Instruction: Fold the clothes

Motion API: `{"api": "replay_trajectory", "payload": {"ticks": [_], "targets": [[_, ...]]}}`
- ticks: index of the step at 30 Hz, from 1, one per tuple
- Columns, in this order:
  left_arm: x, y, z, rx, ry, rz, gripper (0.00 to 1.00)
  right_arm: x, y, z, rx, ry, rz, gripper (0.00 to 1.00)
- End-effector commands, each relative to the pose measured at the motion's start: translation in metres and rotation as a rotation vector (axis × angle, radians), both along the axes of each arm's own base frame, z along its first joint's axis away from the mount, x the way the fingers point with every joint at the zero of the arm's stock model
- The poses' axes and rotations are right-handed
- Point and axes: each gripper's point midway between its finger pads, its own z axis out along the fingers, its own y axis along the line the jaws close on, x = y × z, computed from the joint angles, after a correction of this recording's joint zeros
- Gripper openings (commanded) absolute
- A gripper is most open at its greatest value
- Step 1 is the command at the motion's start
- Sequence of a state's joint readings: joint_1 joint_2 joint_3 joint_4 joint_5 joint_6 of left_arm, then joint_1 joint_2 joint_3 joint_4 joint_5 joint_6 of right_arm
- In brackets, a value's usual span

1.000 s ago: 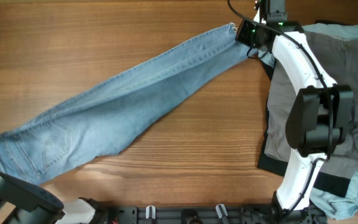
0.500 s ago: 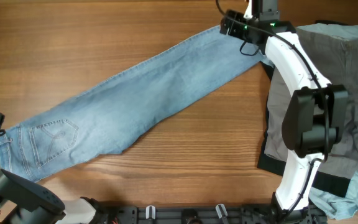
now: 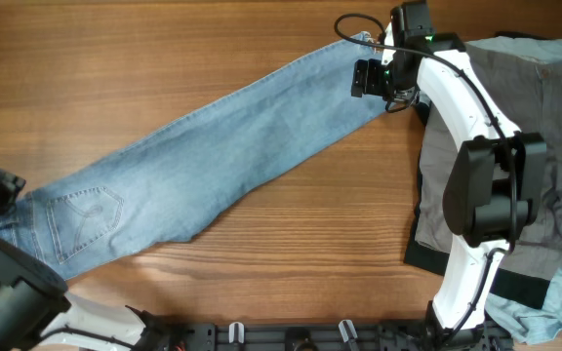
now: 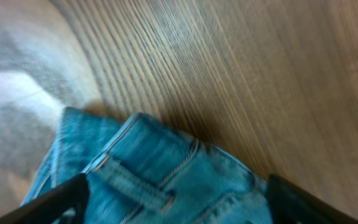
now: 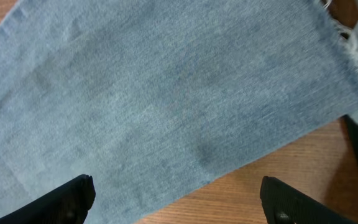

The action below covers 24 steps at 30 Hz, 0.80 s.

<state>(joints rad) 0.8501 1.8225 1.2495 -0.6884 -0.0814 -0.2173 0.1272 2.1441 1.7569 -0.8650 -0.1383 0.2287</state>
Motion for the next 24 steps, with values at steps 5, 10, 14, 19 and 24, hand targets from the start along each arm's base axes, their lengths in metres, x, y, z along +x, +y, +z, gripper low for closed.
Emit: {"api": "replay_trajectory", "payload": {"ticks": [5,10,14,19,24], "targets": [[0.013,0.017,0.001,0.072,-0.004,-0.196,0.87,-0.001,0.002,-0.002,0.014,0.015,0.021,0.9],[0.023,0.003,0.0,0.015,-0.072,-0.425,0.74,0.001,0.002,-0.002,0.015,0.007,0.022,0.89],[0.01,0.013,0.0,0.031,-0.051,-0.458,0.79,0.0,0.002,-0.002,0.014,0.013,0.022,0.89],[-0.009,0.025,-0.001,0.025,-0.048,-0.422,0.8,-0.002,0.002,-0.003,0.014,0.021,0.021,0.89],[-0.009,0.022,-0.003,-0.044,-0.175,-0.41,0.75,-0.002,0.002,-0.003,0.013,0.022,0.021,0.9]]}}
